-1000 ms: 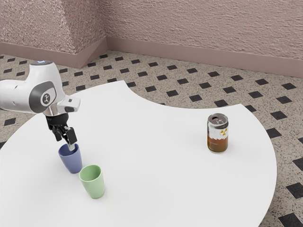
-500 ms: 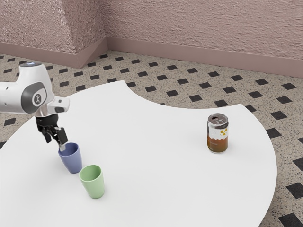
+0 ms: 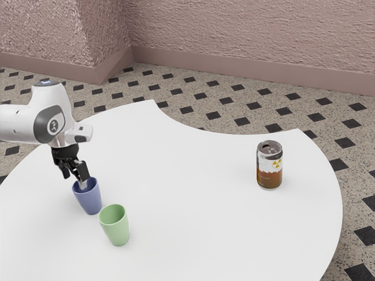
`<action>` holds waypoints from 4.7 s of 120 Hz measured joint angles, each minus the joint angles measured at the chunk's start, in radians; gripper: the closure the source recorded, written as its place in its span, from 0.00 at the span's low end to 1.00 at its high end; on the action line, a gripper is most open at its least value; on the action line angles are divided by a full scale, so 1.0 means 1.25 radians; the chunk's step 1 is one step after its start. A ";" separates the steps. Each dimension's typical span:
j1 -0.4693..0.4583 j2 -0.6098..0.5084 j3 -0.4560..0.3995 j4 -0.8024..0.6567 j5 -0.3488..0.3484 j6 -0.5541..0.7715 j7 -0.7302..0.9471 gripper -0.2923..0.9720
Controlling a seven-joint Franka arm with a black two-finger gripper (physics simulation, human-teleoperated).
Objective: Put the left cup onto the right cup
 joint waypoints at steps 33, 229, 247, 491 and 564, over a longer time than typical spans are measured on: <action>-0.004 0.012 0.000 0.001 0.000 0.010 0.000 0.31; -0.022 -0.084 -0.018 -0.002 0.008 -0.003 0.000 0.85; -0.040 -0.137 -0.023 0.005 0.009 -0.032 -0.001 0.85; -0.142 -0.279 -0.129 -0.069 -0.012 -0.189 -0.006 0.85; -0.142 -0.265 -0.130 -0.079 -0.012 -0.172 -0.008 0.85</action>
